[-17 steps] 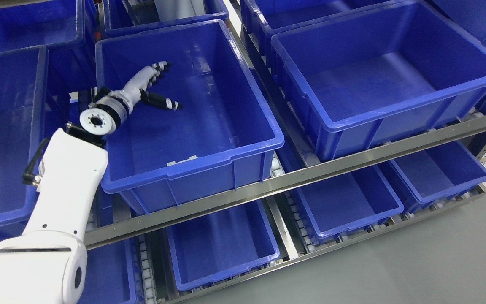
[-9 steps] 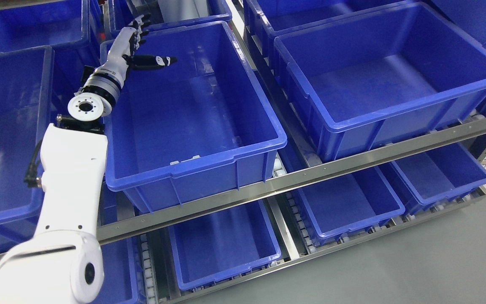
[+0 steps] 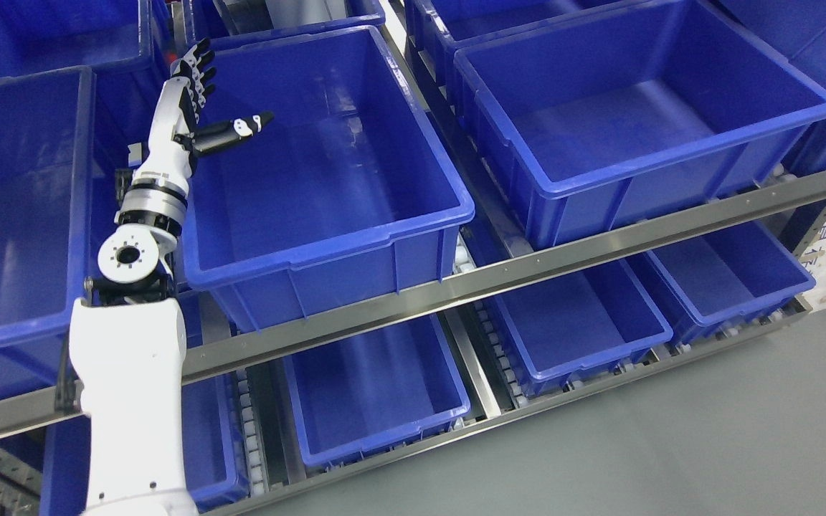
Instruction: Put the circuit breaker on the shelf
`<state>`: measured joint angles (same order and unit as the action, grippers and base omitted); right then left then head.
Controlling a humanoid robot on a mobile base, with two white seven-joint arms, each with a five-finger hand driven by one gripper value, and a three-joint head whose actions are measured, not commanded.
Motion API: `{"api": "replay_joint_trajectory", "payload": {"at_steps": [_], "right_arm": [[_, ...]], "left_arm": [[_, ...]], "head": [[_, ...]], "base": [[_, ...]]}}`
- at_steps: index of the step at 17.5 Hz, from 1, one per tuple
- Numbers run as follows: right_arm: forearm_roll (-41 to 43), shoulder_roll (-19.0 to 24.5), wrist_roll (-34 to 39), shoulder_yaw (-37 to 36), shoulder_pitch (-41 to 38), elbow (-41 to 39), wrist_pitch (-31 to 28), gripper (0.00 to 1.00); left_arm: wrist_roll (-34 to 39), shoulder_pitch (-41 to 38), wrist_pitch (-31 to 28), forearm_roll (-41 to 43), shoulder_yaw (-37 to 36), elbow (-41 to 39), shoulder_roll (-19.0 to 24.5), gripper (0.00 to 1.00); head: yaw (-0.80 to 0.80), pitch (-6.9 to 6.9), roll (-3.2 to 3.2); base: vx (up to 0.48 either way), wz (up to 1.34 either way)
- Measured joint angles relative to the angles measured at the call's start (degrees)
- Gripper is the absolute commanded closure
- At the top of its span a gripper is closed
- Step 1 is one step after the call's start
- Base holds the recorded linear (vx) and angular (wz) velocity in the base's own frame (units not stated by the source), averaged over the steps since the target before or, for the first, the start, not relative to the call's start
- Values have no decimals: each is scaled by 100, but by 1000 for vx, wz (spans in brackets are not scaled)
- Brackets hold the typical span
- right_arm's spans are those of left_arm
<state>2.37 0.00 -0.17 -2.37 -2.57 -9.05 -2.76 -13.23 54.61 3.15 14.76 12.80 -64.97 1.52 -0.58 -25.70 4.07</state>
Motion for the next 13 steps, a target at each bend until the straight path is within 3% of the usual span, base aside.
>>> {"api": "replay_joint_trajectory", "payload": {"at_steps": [6,13], "right_arm": [[0,0,2,0,0,0,0,0],[0,0,2,0,0,0,0,0]], "left_arm": [[72,-918,236,-112,-191,-1459,-71,0],[89,-1476,264,-159,-339,-2295,-111,0]], "head": [[0,0,0],[0,0,0]], "base": [[-203,166],[-134,124]]}}
